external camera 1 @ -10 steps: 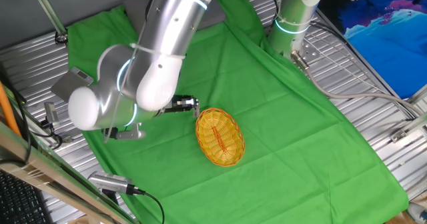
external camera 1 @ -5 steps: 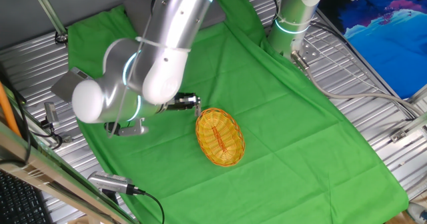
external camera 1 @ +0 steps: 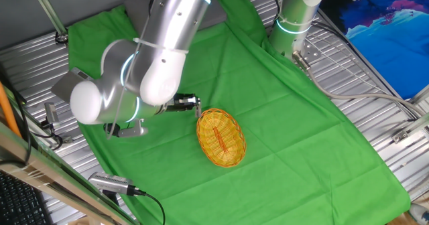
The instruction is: Use a clamp
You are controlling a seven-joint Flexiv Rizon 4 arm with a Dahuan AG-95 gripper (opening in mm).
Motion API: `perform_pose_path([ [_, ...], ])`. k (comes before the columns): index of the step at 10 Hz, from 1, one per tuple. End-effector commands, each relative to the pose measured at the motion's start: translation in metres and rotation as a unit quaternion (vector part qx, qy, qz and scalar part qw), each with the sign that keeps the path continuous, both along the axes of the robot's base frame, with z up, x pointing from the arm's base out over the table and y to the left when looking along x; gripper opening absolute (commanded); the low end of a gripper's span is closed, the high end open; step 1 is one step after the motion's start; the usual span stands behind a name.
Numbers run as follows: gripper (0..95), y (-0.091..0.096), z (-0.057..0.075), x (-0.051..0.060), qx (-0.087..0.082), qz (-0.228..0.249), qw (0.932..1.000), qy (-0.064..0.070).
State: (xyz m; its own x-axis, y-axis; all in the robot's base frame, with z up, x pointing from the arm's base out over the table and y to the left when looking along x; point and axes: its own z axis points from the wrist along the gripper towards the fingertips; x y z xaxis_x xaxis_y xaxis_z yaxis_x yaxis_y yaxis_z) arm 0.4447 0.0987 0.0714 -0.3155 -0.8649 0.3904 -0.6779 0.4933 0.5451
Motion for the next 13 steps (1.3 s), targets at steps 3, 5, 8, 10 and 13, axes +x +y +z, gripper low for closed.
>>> perform_pose_path([
  [3, 0.0, 0.001, 0.0, 0.002, 0.002, 0.002, 1.0, 0.0],
  [5, 0.0, 0.001, 0.0, 0.002, 0.004, 0.004, 1.0, -0.001],
  [8, 0.0, 0.0, -0.002, -0.009, 0.007, -0.001, 0.9999, -0.009],
  [10, 0.0, 0.0, -0.003, -0.016, 0.005, -0.004, 0.9999, -0.012],
  [13, 0.0, 0.0, -0.003, -0.019, 0.003, -0.004, 0.9996, -0.027],
])
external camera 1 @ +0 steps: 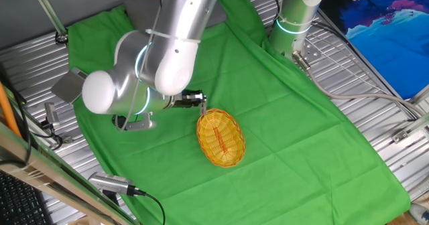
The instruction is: Use a clamp
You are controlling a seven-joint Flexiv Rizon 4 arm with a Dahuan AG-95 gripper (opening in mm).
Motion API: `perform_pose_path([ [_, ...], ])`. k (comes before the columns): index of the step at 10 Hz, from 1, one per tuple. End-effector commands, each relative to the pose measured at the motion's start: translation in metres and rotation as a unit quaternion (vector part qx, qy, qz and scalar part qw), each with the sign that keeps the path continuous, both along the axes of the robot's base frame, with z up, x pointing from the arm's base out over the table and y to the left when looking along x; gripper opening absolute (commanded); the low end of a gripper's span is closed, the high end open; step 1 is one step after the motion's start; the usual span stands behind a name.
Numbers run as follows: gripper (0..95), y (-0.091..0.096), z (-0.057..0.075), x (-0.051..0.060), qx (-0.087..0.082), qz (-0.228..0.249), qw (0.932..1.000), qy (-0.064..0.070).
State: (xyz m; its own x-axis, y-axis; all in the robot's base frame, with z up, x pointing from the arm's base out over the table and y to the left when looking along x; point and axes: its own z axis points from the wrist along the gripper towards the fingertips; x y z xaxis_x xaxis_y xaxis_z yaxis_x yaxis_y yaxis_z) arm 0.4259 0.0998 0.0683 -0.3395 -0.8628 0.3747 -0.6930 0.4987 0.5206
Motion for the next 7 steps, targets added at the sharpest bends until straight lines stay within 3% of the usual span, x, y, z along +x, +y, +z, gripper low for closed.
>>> perform_pose_path([
  [1, 0.0, -0.0007, -0.0002, -0.0002, 0.002, 0.002, 0.9999, -0.011],
  [2, 0.0, -0.0017, 0.0007, 0.0017, 0.005, 0.004, 0.9998, -0.016],
  [7, 0.0, -0.0096, 0.0029, 0.0056, 0.009, 0.005, 0.9998, -0.017],
])
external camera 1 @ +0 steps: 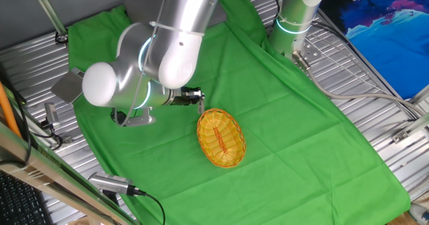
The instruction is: Use a clamp
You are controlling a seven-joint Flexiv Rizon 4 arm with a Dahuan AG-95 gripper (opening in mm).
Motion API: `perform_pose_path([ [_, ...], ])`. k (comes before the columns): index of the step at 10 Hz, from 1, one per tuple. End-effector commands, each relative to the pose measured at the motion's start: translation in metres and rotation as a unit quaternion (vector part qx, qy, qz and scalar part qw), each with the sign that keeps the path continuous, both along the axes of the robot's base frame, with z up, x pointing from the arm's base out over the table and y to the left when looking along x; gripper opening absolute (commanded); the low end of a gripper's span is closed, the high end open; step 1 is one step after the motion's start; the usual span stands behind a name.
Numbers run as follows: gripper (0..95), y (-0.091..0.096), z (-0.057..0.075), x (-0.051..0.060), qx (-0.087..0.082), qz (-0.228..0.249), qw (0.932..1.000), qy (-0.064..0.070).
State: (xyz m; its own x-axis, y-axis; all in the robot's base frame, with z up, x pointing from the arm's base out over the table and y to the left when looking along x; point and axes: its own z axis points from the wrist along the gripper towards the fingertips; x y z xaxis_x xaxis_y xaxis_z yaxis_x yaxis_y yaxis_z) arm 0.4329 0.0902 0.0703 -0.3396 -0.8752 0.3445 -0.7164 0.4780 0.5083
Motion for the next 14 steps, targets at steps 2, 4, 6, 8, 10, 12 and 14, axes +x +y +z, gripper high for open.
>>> perform_pose_path([
  [2, 0.0, 0.0, 0.0, -0.002, -0.012, -0.006, 0.9999, 0.005],
  [4, 0.0, -0.002, 0.001, -0.01, -0.02, -0.008, 0.9998, 0.004],
  [6, 0.0, -0.001, -0.001, -0.014, -0.022, -0.013, 0.9997, 0.003],
  [8, 0.0, 0.001, -0.003, -0.018, -0.024, -0.017, 0.9996, 0.002],
  [10, 0.0, 0.002, -0.005, -0.023, -0.024, -0.02, 0.9995, 0.002],
  [12, 0.0, 0.003, -0.006, -0.025, -0.023, -0.021, 0.9995, 0.001],
  [14, 0.0, 0.004, -0.008, -0.025, -0.018, -0.02, 0.9996, 0.0],
])
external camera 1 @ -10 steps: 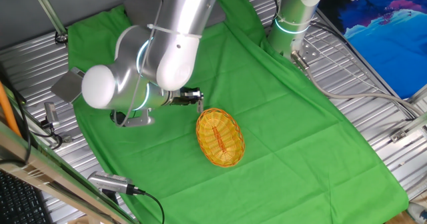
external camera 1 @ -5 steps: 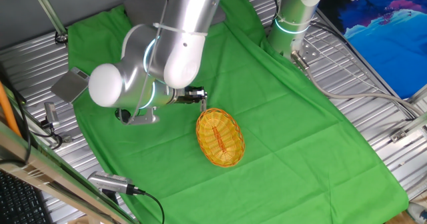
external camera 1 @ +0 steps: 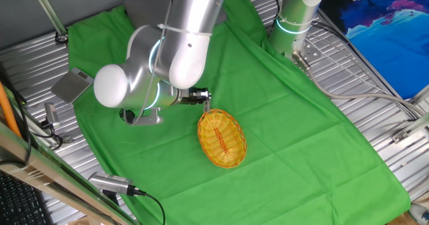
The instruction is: Use a clamp
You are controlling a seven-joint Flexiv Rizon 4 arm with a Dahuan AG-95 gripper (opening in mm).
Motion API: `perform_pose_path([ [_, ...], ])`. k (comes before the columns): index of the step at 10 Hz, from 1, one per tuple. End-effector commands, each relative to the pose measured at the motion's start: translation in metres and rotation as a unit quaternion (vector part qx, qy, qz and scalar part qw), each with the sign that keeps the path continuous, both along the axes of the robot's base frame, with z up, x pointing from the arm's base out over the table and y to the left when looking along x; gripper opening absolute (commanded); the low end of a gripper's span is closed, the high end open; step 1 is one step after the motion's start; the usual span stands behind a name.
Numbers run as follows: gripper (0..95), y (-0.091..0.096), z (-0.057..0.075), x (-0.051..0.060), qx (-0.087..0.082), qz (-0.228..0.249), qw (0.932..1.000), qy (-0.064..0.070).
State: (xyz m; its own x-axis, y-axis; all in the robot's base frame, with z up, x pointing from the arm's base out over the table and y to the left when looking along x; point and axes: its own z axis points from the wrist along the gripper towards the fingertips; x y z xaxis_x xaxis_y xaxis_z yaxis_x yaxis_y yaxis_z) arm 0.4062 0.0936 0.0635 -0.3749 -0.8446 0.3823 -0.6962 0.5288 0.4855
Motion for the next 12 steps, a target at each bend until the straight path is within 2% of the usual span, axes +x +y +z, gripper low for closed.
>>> perform_pose_path([
  [1, 0.0, 0.001, -0.001, 0.002, 0.006, 0.002, 1.0, -0.001],
  [5, 0.0, 0.0, 0.0, 0.001, -0.016, 0.025, 0.9996, 0.004],
  [9, 0.0, -0.003, 0.005, -0.006, -0.024, 0.028, 0.9993, 0.006],
  [12, 0.0, -0.005, 0.007, -0.009, -0.03, 0.032, 0.9989, 0.014],
])
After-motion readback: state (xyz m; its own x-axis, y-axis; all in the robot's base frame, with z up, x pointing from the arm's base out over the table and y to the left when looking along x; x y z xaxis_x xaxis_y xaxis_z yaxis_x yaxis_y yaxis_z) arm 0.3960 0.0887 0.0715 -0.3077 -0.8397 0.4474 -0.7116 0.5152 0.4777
